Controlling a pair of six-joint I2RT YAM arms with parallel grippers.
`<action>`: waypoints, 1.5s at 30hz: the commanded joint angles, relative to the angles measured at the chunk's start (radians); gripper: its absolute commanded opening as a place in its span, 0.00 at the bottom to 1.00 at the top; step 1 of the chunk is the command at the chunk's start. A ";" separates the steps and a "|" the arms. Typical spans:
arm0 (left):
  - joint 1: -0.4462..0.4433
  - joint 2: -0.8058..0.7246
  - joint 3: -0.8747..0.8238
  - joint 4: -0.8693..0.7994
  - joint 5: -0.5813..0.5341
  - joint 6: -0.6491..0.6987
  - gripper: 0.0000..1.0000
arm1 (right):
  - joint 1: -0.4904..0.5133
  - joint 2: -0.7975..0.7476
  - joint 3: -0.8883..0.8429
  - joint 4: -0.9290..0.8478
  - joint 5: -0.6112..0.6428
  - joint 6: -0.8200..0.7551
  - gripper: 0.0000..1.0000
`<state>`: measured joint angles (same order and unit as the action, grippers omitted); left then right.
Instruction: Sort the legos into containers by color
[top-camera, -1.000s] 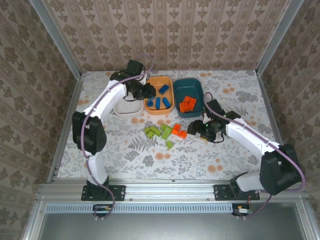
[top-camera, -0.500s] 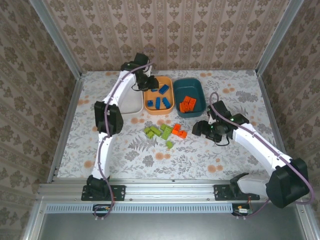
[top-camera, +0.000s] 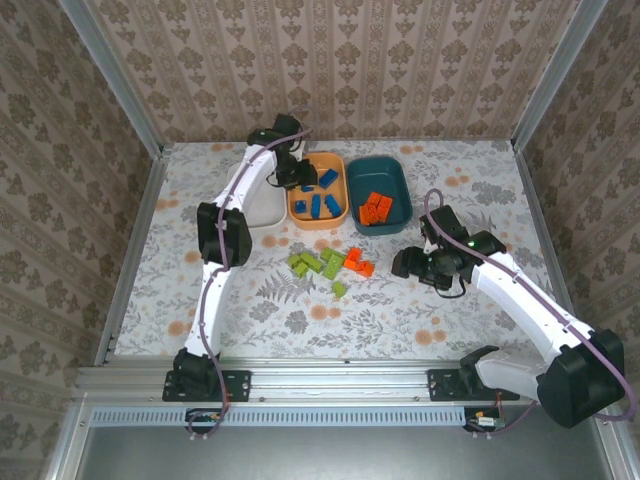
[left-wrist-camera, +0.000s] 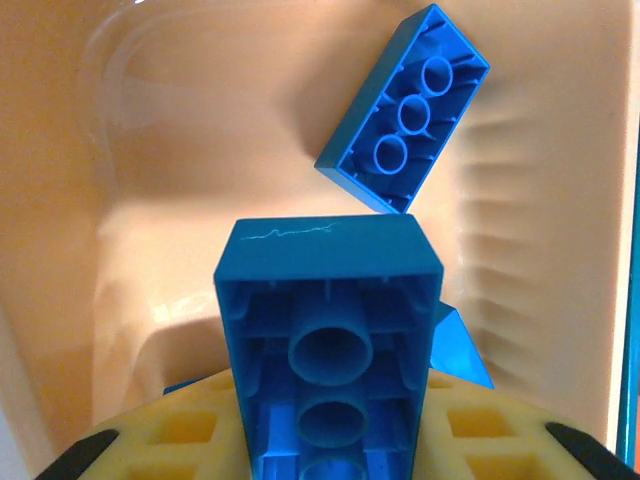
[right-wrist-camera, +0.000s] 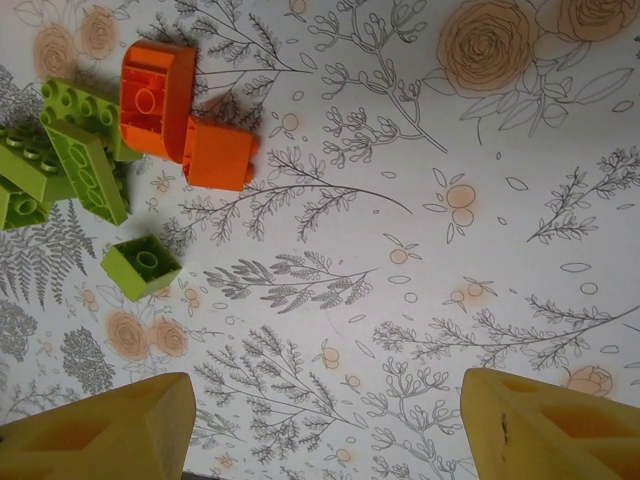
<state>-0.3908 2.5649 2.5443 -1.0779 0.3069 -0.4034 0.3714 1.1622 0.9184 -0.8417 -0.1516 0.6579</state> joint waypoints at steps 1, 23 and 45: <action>0.011 -0.002 0.033 -0.032 0.001 0.006 0.45 | 0.004 0.013 -0.005 -0.014 0.013 -0.016 0.72; 0.007 -0.434 -0.385 0.056 -0.035 0.028 0.63 | 0.158 0.257 0.039 0.302 -0.023 -0.970 0.76; 0.082 -0.874 -0.852 0.084 -0.064 0.028 0.67 | 0.156 0.691 0.251 0.266 0.009 -1.181 0.69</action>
<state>-0.3202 1.7317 1.7134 -0.9859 0.2573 -0.3908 0.5228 1.8294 1.1336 -0.5636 -0.1383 -0.5060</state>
